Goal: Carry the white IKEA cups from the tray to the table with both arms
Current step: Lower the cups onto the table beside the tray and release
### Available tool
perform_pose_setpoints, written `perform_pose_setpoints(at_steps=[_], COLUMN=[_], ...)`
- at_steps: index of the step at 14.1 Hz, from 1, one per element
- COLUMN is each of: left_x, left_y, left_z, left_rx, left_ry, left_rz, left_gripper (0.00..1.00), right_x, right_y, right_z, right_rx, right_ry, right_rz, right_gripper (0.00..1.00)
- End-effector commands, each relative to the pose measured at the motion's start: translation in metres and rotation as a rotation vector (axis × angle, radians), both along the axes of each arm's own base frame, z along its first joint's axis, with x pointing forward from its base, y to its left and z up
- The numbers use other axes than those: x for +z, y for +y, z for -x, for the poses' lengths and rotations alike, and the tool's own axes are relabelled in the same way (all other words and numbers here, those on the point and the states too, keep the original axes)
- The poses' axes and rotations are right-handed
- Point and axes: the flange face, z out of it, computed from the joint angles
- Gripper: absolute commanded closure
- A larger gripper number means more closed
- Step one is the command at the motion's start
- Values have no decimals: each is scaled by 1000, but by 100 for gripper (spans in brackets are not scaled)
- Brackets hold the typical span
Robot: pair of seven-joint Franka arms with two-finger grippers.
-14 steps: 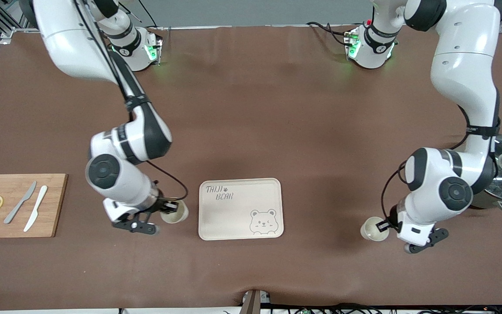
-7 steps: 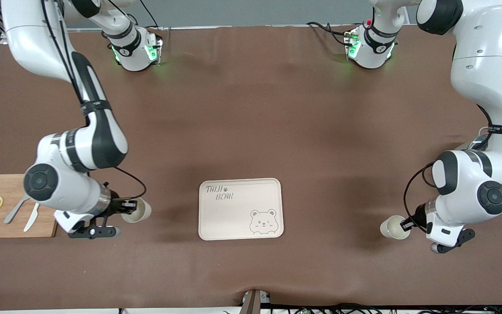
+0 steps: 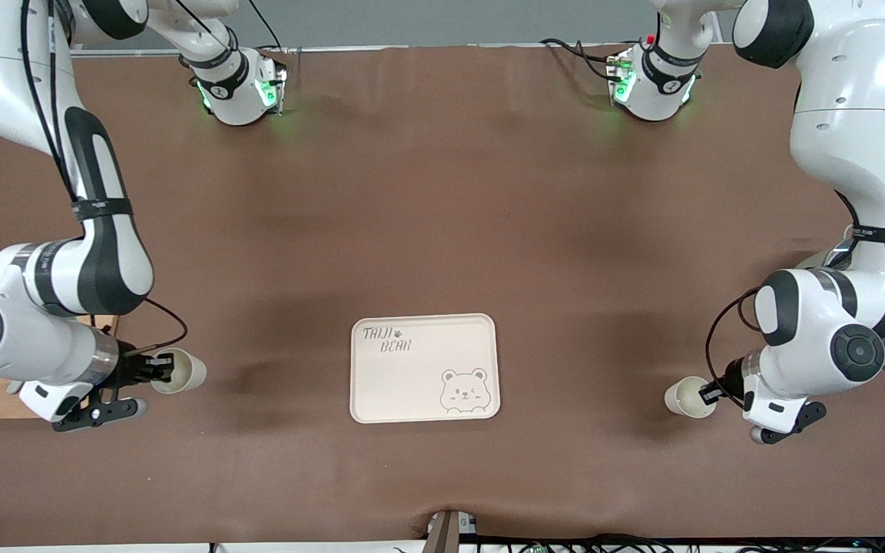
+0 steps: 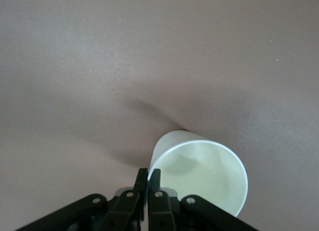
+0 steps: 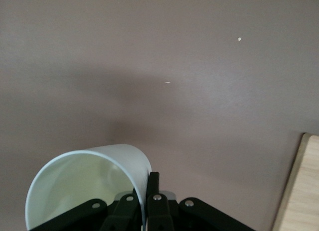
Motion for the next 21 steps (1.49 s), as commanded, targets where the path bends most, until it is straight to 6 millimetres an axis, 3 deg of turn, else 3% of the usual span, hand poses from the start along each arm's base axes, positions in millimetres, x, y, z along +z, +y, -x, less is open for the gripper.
perform_pose_setpoints(at_steps=[1,3,7,10,12,17,21], left_x=[3,7,25,52,74,140,200], left_y=[2,2,1,-1,-2,-10,-15], left_z=[0,-1,-2,-4,-5,7,35], left_rx=[-11,-18,-29,-35,-35,-54,-161], left_ry=[1,-5,-30,-66,-95,-106,-27], left_rz=[15,6,-3,-5,-5,-17,-29], left_gripper=[69,55,30,17,1,0,0], right_x=[-15,-28,-47,-68,-84,-102,-111], right_y=[-17,-32,-38,-40,-39,-31,-30], right_z=[8,10,14,11,10,10,9], right_rx=[44,63,56,50,49,43,37], right_ry=[-29,-57,-73,-79,-87,-83,-91], right_rz=[-19,-16,-14,-15,-17,-35,-42], right_gripper=[100,100,100,100,100,100,100])
